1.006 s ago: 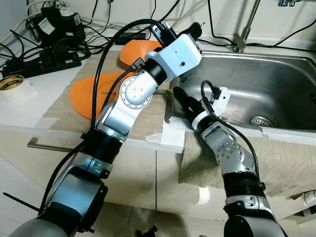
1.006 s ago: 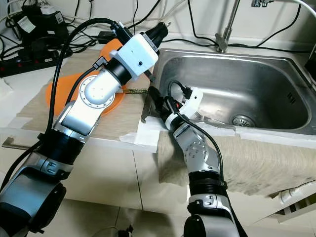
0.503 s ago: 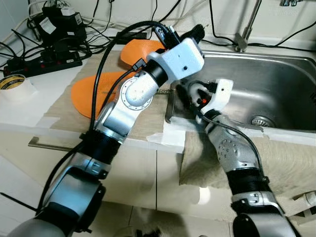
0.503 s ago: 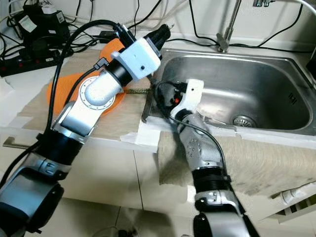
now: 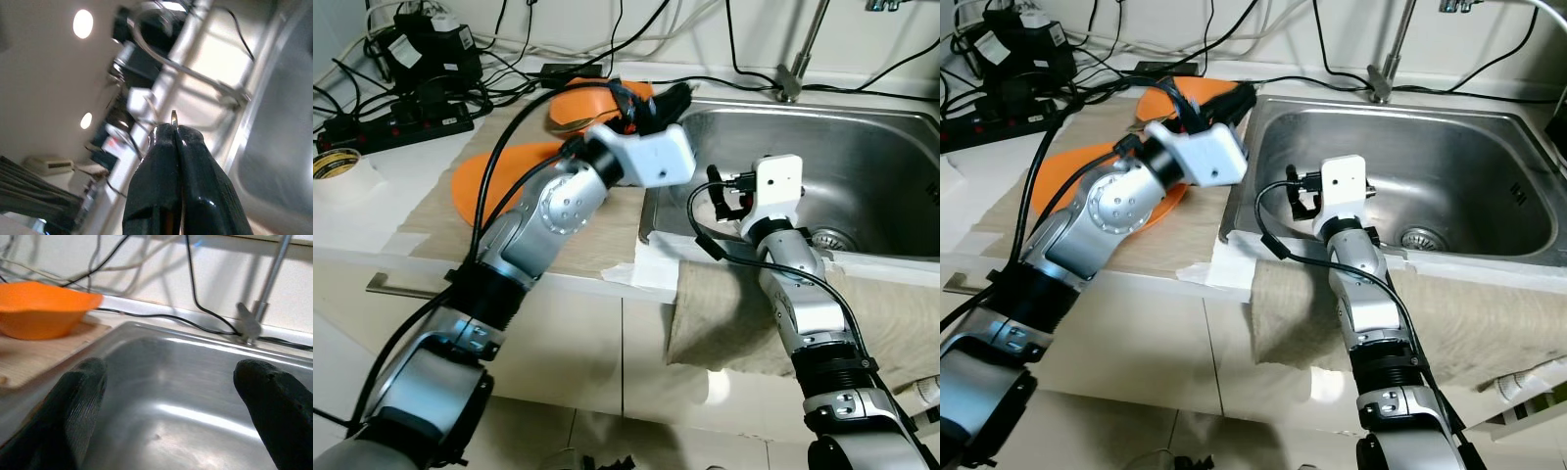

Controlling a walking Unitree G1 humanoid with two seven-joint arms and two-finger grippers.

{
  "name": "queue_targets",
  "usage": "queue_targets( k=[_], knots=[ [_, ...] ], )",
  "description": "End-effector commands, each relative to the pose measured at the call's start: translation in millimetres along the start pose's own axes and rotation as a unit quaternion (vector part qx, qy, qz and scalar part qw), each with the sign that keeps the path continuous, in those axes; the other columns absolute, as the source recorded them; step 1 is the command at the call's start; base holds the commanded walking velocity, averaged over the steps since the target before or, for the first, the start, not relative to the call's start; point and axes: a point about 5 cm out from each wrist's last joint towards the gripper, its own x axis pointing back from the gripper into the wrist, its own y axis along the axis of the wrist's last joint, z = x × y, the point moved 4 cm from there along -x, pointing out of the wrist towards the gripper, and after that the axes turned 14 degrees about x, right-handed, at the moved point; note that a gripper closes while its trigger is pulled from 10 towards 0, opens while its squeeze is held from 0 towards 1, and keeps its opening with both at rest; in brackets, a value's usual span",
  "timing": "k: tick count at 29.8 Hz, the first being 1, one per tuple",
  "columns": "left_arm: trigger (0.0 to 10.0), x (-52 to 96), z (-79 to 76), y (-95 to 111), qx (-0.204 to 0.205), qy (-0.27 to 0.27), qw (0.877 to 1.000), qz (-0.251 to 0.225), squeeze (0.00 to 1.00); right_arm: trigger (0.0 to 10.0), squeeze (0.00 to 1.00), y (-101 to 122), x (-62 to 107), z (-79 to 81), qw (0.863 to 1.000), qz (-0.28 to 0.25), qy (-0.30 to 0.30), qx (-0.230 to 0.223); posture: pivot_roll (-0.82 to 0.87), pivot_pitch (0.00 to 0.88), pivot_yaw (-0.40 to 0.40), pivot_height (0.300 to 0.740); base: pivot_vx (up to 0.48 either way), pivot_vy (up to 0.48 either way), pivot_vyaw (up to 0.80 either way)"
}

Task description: Kitchen organization

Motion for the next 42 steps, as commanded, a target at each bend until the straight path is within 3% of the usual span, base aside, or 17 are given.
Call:
queue_targets(
  k=[1, 9, 16, 30, 38, 42],
  knots=[
    [0.0, 3.8, 0.9, -7, -0.026, 0.000, 1.000, 0.009, 0.00, 10.0, 0.00, 0, 2.7, -4.9, 1.000, -0.004, -0.011, 0.008, -0.03, 0.000, 0.033, 0.732, 0.000, 0.000, 0.00],
    [0.0, 13.8, 2.3, -30, -0.047, -0.003, 0.998, 0.046, 0.00, 10.0, 0.00, -7, 7.6, -10.2, 1.000, 0.003, -0.019, 0.011, -0.03, 0.000, 0.035, 0.732, 0.000, 0.000, 0.00],
    [0.0, 11.3, -3.7, -40, -0.059, -0.018, 0.997, 0.056, 0.00, 10.0, 0.00, -6, 7.4, -9.3, 1.000, 0.001, -0.022, 0.011, -0.04, 0.000, 0.051, 0.732, 0.000, 0.000, 0.00],
    [0.0, 16.9, -18.9, -55, -0.033, -0.032, 0.996, 0.081, 0.00, 10.0, 0.00, -6, 10.2, -14.2, 0.999, 0.001, -0.034, 0.009, -0.05, 0.000, 0.057, 0.732, 0.000, 0.000, 0.00],
    [0.0, 17.5, -12.1, -59, -0.022, -0.017, 0.996, 0.088, 0.00, 10.0, 0.00, -3, 7.9, -10.1, 1.000, 0.000, -0.026, 0.005, -0.04, 0.000, 0.044, 0.732, 0.000, 0.000, 0.00],
    [0.0, 7.0, 1.6, -44, -0.072, -0.018, 0.996, 0.057, 0.00, 10.0, 0.00, 2, 6.6, -12.2, 1.000, -0.008, -0.028, 0.004, -0.04, 0.000, 0.044, 0.732, 0.000, 0.000, 0.00]
  ],
)
